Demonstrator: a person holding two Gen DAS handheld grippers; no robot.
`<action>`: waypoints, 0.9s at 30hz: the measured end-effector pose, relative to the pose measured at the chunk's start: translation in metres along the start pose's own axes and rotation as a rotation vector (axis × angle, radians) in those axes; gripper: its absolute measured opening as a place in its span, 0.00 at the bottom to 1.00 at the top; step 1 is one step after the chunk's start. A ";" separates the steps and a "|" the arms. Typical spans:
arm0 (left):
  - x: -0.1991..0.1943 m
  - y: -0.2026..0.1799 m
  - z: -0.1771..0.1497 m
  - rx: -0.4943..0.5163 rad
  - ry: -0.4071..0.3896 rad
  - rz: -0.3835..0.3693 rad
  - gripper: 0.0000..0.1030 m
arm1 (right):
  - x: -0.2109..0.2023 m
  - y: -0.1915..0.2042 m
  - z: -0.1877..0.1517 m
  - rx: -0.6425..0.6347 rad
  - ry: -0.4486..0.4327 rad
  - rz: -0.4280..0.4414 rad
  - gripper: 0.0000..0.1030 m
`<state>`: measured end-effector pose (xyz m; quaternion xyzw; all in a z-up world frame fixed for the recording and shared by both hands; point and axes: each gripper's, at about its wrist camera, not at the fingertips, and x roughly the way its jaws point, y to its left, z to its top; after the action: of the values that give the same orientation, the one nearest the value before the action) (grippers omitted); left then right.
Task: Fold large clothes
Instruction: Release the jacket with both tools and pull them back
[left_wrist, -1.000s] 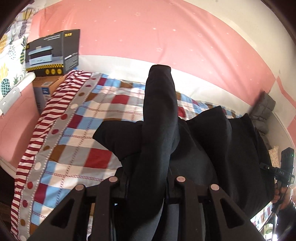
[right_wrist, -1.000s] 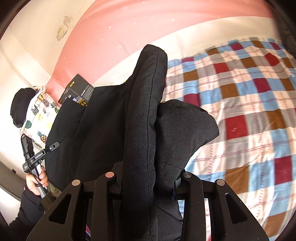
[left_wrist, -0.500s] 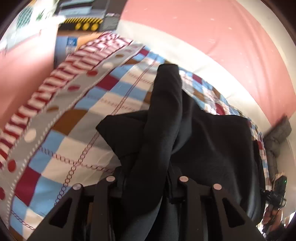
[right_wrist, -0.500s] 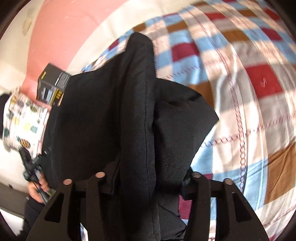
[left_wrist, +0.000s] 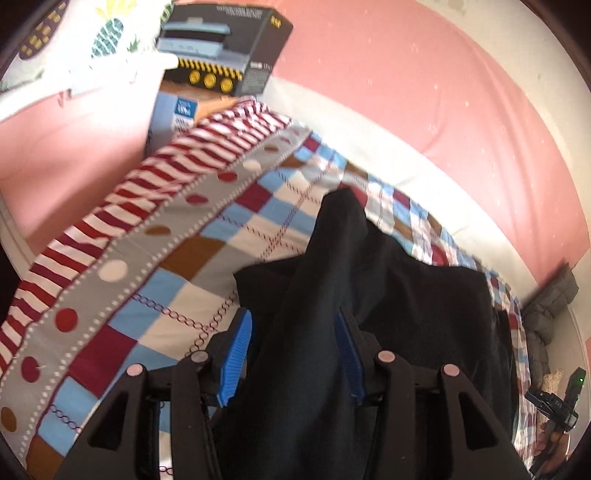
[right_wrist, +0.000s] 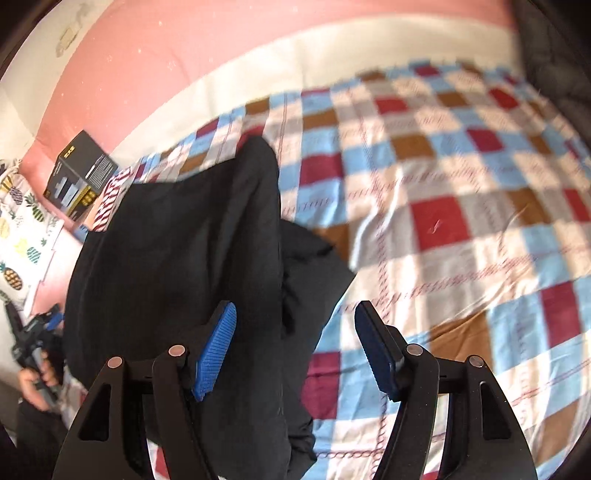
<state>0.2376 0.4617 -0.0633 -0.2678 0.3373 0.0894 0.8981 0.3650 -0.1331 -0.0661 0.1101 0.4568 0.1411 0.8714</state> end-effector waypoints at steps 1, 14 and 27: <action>-0.004 -0.007 0.000 0.011 -0.014 -0.011 0.46 | -0.005 0.008 0.002 -0.017 -0.027 0.002 0.65; 0.094 -0.065 -0.020 0.224 0.080 0.164 0.47 | 0.098 0.047 0.017 -0.166 0.058 -0.116 0.00; -0.061 -0.131 -0.113 0.213 0.022 0.095 0.46 | -0.032 0.080 -0.082 -0.221 -0.010 -0.035 0.12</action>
<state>0.1732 0.2915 -0.0398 -0.1557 0.3671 0.0925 0.9124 0.2684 -0.0637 -0.0617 0.0060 0.4361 0.1747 0.8828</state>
